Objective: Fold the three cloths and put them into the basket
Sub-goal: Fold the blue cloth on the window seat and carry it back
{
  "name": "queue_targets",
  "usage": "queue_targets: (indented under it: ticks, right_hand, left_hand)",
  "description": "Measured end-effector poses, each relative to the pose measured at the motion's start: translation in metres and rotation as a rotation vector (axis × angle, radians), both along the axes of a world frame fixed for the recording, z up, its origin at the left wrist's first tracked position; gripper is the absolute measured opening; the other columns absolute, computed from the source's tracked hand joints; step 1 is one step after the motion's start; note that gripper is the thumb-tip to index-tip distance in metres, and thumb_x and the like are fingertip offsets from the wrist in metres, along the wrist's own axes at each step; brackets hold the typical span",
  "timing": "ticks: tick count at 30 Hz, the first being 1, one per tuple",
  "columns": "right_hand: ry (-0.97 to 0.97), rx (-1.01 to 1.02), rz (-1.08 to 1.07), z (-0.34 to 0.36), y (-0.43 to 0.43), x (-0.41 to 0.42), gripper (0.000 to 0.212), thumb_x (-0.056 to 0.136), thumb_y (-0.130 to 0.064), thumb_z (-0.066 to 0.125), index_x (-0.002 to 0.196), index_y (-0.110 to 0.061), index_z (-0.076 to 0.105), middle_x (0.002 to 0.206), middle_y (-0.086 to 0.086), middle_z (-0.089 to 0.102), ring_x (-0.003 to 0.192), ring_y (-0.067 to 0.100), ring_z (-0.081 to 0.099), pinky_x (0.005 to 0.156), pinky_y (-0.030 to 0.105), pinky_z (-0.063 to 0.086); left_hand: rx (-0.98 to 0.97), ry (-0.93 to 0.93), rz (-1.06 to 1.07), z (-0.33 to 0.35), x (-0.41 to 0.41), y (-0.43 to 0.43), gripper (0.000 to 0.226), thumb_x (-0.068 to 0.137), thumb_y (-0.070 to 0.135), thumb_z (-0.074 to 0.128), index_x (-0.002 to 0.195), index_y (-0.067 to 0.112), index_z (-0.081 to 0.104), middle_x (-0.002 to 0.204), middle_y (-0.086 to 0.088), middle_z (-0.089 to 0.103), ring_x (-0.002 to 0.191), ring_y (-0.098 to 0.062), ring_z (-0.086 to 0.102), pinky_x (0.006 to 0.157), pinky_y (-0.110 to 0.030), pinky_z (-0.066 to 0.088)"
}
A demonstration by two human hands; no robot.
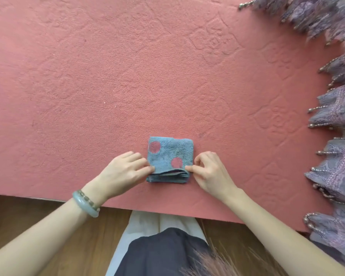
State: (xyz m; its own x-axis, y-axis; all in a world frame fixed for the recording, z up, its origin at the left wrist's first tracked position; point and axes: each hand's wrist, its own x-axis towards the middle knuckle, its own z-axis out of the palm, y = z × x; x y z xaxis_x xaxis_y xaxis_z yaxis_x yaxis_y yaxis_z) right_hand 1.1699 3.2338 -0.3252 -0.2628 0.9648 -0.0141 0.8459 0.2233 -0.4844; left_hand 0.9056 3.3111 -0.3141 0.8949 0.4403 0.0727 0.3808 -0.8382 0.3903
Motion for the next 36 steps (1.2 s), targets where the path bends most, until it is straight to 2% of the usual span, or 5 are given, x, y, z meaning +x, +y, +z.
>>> queue_targets:
  ticks: [10, 16, 24, 29, 36]
  right_hand:
    - [-0.007, -0.085, -0.039, -0.012, -0.032, -0.010, 0.028, 0.066, 0.003, 0.066, 0.091, -0.008, 0.072, 0.089, 0.016, 0.063, 0.084, 0.033, 0.060, 0.073, 0.040, 0.051]
    - [-0.213, 0.026, -0.075, -0.014, -0.013, -0.029, 0.056, 0.089, -0.040, 0.050, 0.130, -0.002, 0.051, 0.136, 0.016, 0.052, 0.131, 0.029, 0.044, 0.104, 0.044, 0.032]
    - [-0.456, -0.267, 0.025, -0.033, -0.021, -0.034, 0.074, 0.087, -0.054, 0.032, 0.140, -0.003, 0.035, 0.148, 0.013, 0.035, 0.137, 0.026, 0.033, 0.109, 0.049, 0.016]
    - [-0.194, -0.334, -0.021, -0.028, -0.023, -0.032, 0.071, 0.093, -0.050, 0.037, 0.147, -0.011, 0.014, 0.156, 0.006, 0.004, 0.145, 0.022, 0.006, 0.116, 0.039, -0.004]
    - [0.204, -0.400, -0.482, -0.010, 0.023, -0.022, 0.055, 0.075, -0.021, 0.060, 0.129, -0.012, 0.051, 0.119, 0.013, 0.046, 0.116, 0.028, 0.039, 0.103, 0.029, 0.025]
  left_hand:
    - [0.036, 0.064, 0.006, -0.024, -0.009, -0.038, 0.026, 0.088, 0.035, 0.060, 0.092, 0.013, 0.073, 0.090, -0.004, 0.070, 0.078, -0.025, 0.066, 0.068, -0.031, 0.052]
    - [0.136, 0.204, 0.200, -0.031, 0.007, -0.034, 0.058, 0.094, 0.046, 0.042, 0.139, 0.008, 0.046, 0.145, -0.007, 0.045, 0.134, -0.024, 0.041, 0.109, -0.042, 0.030]
    - [0.092, 0.517, 0.210, -0.052, 0.009, -0.035, 0.084, 0.089, 0.066, 0.024, 0.148, 0.006, 0.023, 0.154, -0.007, 0.027, 0.142, -0.026, 0.024, 0.114, -0.051, 0.022]
    - [0.047, 0.431, 0.242, -0.043, 0.008, -0.035, 0.084, 0.088, 0.065, 0.024, 0.145, 0.004, 0.030, 0.151, -0.011, 0.034, 0.140, -0.029, 0.030, 0.113, -0.050, 0.022]
    - [-0.251, 0.322, 0.553, -0.031, 0.023, -0.008, 0.093, 0.079, 0.072, 0.031, 0.142, 0.004, 0.038, 0.150, -0.015, 0.034, 0.137, -0.031, 0.033, 0.109, -0.044, 0.024]
